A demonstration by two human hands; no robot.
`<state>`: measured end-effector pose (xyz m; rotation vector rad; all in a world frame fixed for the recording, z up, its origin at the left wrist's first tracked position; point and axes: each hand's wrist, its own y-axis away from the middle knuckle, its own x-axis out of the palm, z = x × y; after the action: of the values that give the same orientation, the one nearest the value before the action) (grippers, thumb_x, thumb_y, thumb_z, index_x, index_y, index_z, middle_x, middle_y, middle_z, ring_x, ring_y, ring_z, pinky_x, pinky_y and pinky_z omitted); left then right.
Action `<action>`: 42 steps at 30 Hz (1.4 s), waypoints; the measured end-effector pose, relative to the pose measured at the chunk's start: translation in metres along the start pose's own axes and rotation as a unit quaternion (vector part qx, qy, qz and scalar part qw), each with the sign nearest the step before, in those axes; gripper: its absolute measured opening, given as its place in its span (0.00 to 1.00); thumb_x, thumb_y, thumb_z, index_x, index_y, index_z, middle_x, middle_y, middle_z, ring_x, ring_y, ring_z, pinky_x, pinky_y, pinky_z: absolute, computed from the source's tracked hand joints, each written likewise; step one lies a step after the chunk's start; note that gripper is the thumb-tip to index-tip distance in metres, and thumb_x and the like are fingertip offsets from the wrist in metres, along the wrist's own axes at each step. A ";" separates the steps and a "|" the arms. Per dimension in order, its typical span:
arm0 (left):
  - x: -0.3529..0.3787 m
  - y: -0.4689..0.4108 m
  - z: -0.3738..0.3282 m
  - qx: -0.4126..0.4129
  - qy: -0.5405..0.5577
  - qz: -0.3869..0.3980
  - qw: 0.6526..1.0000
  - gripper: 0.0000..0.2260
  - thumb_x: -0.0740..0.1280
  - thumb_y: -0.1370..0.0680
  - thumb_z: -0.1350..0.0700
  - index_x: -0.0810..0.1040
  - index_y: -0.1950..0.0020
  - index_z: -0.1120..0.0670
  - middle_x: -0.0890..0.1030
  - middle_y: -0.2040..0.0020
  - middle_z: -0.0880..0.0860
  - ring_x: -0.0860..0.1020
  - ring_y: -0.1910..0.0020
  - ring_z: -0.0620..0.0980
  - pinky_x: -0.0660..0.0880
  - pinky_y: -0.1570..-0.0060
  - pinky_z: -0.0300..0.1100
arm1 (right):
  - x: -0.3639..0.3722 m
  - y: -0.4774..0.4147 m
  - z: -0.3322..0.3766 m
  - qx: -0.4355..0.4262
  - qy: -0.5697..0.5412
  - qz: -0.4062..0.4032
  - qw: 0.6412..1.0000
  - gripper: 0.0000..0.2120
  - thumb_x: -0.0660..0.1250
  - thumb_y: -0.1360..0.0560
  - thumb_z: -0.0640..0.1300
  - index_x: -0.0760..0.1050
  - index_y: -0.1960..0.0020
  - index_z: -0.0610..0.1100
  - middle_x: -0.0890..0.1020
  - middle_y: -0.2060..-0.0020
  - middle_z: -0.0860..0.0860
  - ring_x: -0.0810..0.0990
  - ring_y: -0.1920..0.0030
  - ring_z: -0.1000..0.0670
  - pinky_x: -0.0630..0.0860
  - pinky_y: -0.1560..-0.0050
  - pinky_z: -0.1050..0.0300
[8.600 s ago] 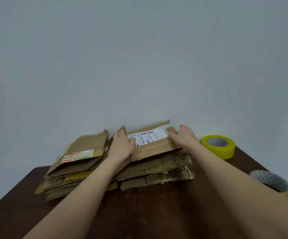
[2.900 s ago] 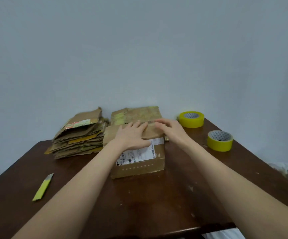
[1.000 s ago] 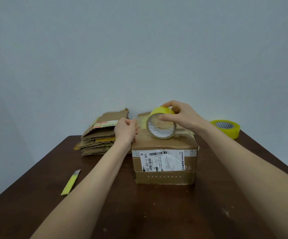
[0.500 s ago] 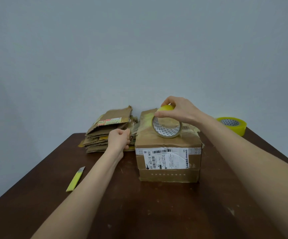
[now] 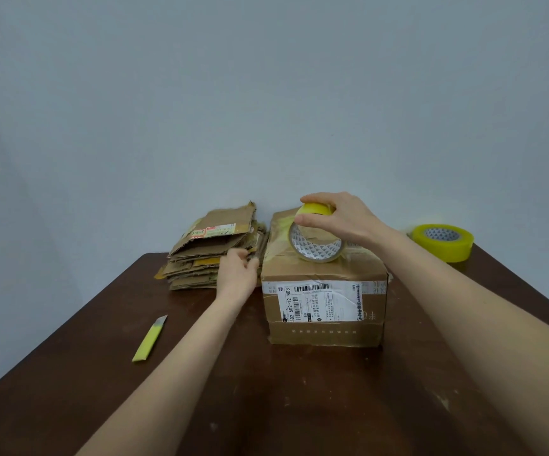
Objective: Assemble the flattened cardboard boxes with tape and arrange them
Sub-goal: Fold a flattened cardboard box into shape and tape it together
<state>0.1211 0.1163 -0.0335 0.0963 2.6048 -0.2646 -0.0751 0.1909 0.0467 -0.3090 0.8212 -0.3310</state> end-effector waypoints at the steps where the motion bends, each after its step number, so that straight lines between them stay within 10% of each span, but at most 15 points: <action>1: -0.005 0.003 -0.010 0.078 -0.025 -0.035 0.996 0.17 0.64 0.21 0.53 0.71 0.33 0.57 0.75 0.38 0.55 0.76 0.44 0.50 0.71 0.47 0.41 | -0.001 0.001 0.000 0.000 -0.004 -0.001 1.000 0.29 0.71 0.33 0.66 0.75 0.35 0.58 0.76 0.35 0.55 0.72 0.35 0.50 0.69 0.32 0.48; 7: 0.016 0.028 -0.037 0.264 -0.235 0.132 0.926 0.45 0.64 0.35 0.29 0.57 0.25 0.51 0.69 0.30 0.51 0.70 0.34 0.51 0.72 0.39 0.49 | 0.001 0.014 -0.009 0.047 -0.094 -0.013 0.994 0.30 0.74 0.29 0.51 0.68 0.30 0.52 0.74 0.39 0.57 0.72 0.40 0.55 0.68 0.39 0.59; 14: 0.018 0.025 -0.027 0.347 -0.346 0.085 0.867 0.39 0.60 0.28 0.30 0.63 0.28 0.55 0.69 0.30 0.52 0.67 0.31 0.50 0.68 0.35 0.46 | -0.006 0.027 -0.011 0.051 -0.193 -0.047 0.979 0.16 0.77 0.33 0.49 0.78 0.47 0.49 0.81 0.57 0.52 0.78 0.56 0.54 0.74 0.53 0.60; 22: 0.013 0.026 -0.029 0.343 -0.380 0.124 0.850 0.41 0.57 0.26 0.31 0.51 0.22 0.55 0.54 0.21 0.52 0.52 0.23 0.48 0.53 0.25 0.44 | -0.058 0.034 -0.014 0.060 -0.066 0.009 0.996 0.21 0.75 0.30 0.51 0.79 0.39 0.49 0.79 0.44 0.55 0.76 0.43 0.55 0.69 0.44 0.61; 28: 0.015 0.030 -0.042 0.344 -0.391 0.109 0.847 0.39 0.59 0.29 0.29 0.56 0.23 0.47 0.62 0.26 0.48 0.64 0.29 0.48 0.69 0.37 0.46 | -0.039 0.052 -0.045 0.126 -0.288 -0.070 0.947 0.11 0.74 0.29 0.43 0.78 0.49 0.44 0.81 0.57 0.47 0.78 0.56 0.49 0.73 0.58 0.60; 32: 0.033 0.036 -0.060 0.334 -0.406 0.102 0.844 0.45 0.63 0.32 0.28 0.59 0.26 0.56 0.66 0.27 0.53 0.67 0.30 0.51 0.67 0.36 0.47 | -0.031 0.063 -0.057 0.118 -0.399 -0.107 0.903 0.25 0.76 0.36 0.42 0.76 0.39 0.42 0.83 0.51 0.47 0.83 0.52 0.49 0.77 0.53 0.57; 42: 0.021 0.029 -0.042 0.400 -0.407 0.129 0.811 0.38 0.56 0.24 0.33 0.51 0.22 0.52 0.52 0.21 0.49 0.53 0.23 0.47 0.54 0.27 0.43 | -0.038 0.054 -0.039 0.078 -0.258 -0.100 0.958 0.14 0.75 0.31 0.35 0.76 0.48 0.44 0.80 0.71 0.55 0.78 0.68 0.55 0.75 0.56 0.57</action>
<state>0.0862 0.1537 -0.0130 0.5022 1.4626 -1.0315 -0.1199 0.2495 0.0257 -0.3122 0.2469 -0.4762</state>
